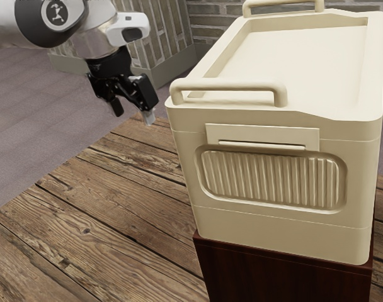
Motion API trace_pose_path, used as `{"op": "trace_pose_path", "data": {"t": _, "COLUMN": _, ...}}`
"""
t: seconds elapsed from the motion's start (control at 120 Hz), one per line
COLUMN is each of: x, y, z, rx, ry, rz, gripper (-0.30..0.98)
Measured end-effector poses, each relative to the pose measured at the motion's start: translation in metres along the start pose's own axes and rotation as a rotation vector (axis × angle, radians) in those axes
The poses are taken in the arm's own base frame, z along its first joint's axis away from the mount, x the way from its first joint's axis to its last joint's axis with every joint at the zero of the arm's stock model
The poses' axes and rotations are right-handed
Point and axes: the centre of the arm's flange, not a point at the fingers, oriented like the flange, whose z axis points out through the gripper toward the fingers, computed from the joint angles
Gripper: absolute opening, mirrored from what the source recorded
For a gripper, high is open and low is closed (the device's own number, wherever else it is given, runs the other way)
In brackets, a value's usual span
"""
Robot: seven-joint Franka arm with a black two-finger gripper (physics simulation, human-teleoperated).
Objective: Pull the drawer handle with one arm to open the drawer
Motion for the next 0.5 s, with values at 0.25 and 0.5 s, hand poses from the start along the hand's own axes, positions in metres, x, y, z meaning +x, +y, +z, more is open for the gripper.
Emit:
{"op": "trace_pose_path", "data": {"t": 0.25, "x": 0.01, "y": 0.006, "z": 0.015, "rx": -0.032, "ry": -0.004, "rz": -0.004, "gripper": 0.69}}
{"op": "trace_pose_path", "data": {"t": 0.5, "x": 0.009, "y": -0.014, "z": 0.047, "rx": -0.171, "ry": -0.048, "rz": -0.07, "gripper": 0.69}}
